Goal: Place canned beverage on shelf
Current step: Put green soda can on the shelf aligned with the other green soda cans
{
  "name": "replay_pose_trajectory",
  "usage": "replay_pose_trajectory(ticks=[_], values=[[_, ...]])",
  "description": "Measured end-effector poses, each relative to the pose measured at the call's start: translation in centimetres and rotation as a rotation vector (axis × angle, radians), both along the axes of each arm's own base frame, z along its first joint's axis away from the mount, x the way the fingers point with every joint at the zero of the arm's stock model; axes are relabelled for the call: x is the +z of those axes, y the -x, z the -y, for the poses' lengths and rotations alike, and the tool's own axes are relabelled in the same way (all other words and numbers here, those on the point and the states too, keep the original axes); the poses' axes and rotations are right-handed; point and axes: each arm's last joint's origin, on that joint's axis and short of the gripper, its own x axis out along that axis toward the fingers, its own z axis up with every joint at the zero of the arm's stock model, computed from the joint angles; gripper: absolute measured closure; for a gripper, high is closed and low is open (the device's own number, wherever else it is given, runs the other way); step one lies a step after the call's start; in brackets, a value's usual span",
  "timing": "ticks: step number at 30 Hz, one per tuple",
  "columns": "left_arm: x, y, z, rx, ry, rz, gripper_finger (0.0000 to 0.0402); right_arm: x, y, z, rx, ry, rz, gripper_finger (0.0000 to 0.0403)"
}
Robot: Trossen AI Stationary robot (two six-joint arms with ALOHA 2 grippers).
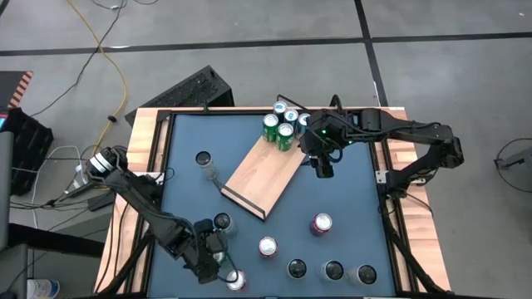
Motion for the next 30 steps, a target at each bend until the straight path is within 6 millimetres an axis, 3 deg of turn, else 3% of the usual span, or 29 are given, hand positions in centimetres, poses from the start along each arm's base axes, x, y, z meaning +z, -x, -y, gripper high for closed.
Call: replay_pose_trajectory(ticks=[5,11,25,30], values=[[0.1,-0.5,-0.4,0.02,0.011,0.009,0.0057,0.0,0.0,0.0,0.007,0.005,-0.002,0.0144],[0.1,-1.1,-0.9,0.086,0.076,-0.014,0.0113,-0.1,0.2,0.2,0.006,0.01,-0.023,0.0144],[1.6,-1.8,-0.8,0.346,0.303,-0.107,0.0113,-0.2,0.6,0.8,0.1,0.095,-0.059,0.0144],[3.7,-1.7,-0.8,0.431,0.328,-0.158,0.0113,0.2,1.3,1.6,0.104,0.118,-0.061,0.0144]])
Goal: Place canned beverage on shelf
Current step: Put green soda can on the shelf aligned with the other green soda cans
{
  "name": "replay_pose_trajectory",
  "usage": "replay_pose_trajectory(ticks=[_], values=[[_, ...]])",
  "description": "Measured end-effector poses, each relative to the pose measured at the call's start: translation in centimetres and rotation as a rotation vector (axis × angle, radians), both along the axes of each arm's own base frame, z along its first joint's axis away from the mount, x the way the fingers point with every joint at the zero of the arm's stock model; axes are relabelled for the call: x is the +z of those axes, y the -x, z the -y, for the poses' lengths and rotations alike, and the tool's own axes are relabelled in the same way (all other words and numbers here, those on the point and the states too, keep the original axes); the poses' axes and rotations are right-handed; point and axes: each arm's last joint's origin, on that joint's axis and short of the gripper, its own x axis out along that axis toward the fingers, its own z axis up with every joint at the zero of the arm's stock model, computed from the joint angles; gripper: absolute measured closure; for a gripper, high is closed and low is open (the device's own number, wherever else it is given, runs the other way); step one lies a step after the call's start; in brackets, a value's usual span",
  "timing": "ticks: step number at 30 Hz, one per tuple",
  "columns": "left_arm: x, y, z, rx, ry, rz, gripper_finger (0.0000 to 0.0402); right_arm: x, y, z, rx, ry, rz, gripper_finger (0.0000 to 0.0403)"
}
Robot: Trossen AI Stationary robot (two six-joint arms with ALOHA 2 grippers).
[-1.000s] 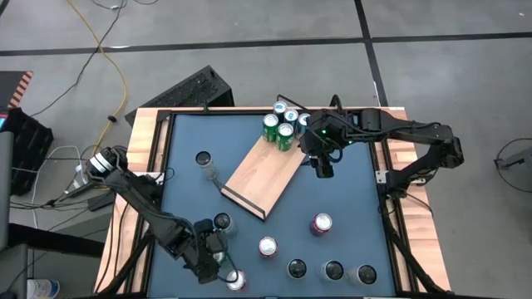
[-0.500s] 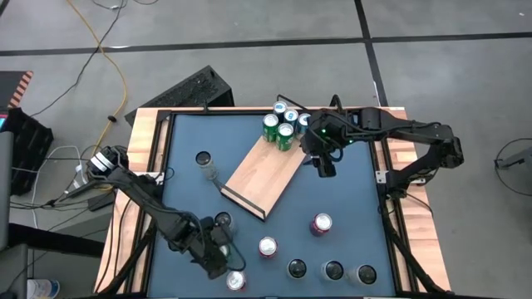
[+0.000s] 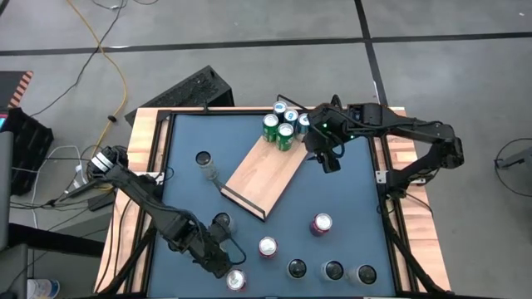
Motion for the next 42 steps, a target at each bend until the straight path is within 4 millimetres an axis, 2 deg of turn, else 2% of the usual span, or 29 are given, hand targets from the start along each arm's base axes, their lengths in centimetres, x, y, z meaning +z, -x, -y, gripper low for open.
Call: replay_pose_trajectory(ticks=[5,10,13,17,21,25,32,37,42], values=[[4.3,-0.5,-0.6,0.027,0.006,0.016,0.0113,2.4,1.3,0.8,-0.002,0.014,0.085,0.0144],[10.0,-0.6,-2.3,0.117,0.012,0.066,0.0113,4.1,2.5,1.6,-0.043,0.029,0.135,0.0144],[13.4,-0.3,-4.5,0.231,-0.057,0.118,0.0113,4.6,3.1,1.8,-0.067,0.023,0.155,0.0144],[17.5,0.0,-8.3,0.482,-0.17,0.263,0.0113,4.6,3.6,2.1,-0.116,0.001,0.145,0.0144],[19.9,-0.1,-12.3,0.636,-0.319,0.376,0.0113,4.5,3.7,2.3,-0.134,-0.006,0.136,0.0144],[20.1,-0.9,-16.2,0.735,-0.384,0.363,0.0113,4.4,3.8,2.3,-0.137,-0.008,0.131,0.0144],[18.1,-3.1,-21.2,0.881,-0.386,0.277,0.0113,4.4,3.8,2.3,-0.184,-0.049,0.128,0.0144],[15.5,-5.7,-22.9,0.949,-0.321,0.208,0.0106,4.2,4.0,2.2,-0.185,-0.054,0.103,0.0144],[12.2,-8.7,-23.3,0.873,-0.292,0.082,0.0085,4.2,3.9,2.2,-0.184,-0.054,0.107,0.0144]])
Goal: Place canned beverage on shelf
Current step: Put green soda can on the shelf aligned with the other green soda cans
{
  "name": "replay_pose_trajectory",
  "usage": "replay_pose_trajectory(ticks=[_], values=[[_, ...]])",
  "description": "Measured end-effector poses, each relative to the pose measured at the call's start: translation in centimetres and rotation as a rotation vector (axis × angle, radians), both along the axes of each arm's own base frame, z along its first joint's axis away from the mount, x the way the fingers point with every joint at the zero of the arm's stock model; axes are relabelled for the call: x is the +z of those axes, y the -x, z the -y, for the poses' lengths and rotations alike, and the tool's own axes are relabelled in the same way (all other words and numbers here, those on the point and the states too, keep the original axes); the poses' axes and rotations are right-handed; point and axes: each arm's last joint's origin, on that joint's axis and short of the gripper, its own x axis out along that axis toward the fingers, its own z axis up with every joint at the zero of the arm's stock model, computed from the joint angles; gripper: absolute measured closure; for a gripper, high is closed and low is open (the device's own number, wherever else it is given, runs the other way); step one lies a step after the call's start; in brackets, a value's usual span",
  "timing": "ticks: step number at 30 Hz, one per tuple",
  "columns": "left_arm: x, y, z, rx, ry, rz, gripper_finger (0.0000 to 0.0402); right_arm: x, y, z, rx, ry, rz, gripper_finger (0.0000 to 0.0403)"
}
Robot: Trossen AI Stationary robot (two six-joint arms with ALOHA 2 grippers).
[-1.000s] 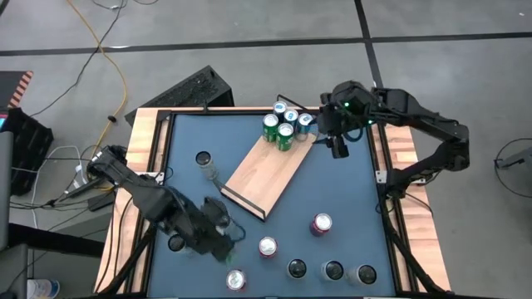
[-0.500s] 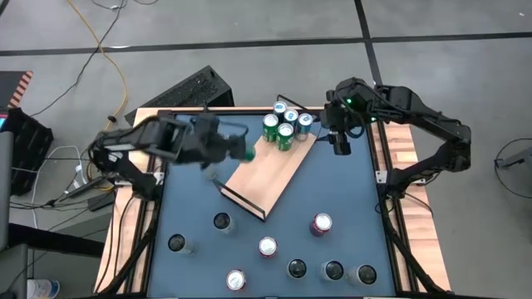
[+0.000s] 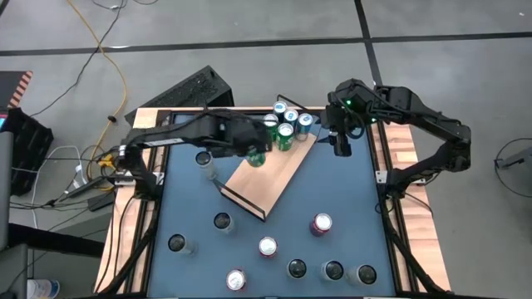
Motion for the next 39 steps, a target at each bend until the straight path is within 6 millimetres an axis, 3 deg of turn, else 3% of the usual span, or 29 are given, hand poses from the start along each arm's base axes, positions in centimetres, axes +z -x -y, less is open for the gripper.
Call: replay_pose_trajectory(ticks=[7,14,31,39], values=[[-4.1,-3.5,-0.3,-0.056,0.002,-0.107,0.008,0.0,0.0,0.0,0.0,-0.001,-0.001,0.0144],[-7.1,-5.4,0.0,-0.14,-0.006,-0.209,0.0078,-0.3,0.3,-0.1,0.003,-0.015,-0.04,0.0144],[-9.4,-7.5,2.3,-0.215,-0.047,-0.218,0.0077,-0.5,0.6,-0.2,0.012,-0.023,-0.083,0.0144],[-9.7,-7.8,2.2,-0.241,-0.055,-0.224,0.0077,-0.5,0.6,-0.2,0.011,-0.022,-0.079,0.0144]])
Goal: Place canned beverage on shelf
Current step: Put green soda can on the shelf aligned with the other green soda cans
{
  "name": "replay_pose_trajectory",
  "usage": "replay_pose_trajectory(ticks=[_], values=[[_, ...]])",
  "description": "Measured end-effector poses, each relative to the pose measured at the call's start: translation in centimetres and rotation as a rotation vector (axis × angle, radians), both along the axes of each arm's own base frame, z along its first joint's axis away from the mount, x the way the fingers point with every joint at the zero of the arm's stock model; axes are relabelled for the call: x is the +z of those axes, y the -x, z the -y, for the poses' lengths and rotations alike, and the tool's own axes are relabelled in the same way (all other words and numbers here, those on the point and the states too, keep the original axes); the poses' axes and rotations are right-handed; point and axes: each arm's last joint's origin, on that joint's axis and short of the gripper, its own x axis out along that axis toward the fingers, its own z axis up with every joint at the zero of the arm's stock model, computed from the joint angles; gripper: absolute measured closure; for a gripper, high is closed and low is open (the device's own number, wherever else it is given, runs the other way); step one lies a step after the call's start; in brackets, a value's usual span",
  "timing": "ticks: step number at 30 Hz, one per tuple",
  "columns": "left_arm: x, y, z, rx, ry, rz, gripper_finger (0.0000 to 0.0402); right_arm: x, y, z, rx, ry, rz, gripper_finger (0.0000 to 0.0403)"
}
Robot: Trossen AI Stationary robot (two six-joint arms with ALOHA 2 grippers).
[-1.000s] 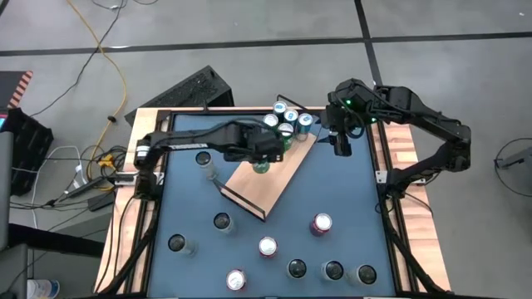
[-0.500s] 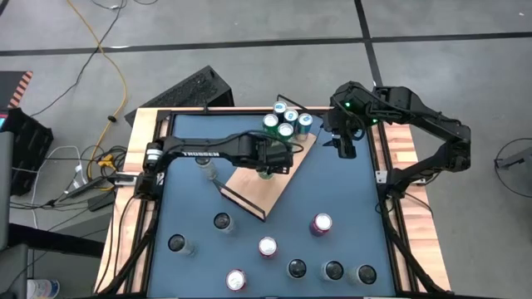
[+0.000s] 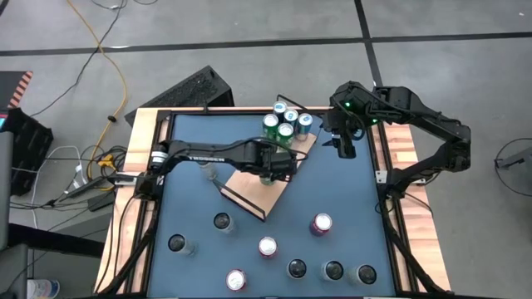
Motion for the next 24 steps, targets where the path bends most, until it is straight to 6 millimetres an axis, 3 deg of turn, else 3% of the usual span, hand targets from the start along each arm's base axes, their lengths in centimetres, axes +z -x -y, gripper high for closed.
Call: replay_pose_trajectory(ticks=[24], values=[[-0.22,-0.23,-0.78,-0.061,0.023,-0.013,0.0077,0.27,-0.34,0.11,-0.001,0.014,0.044,0.0144]])
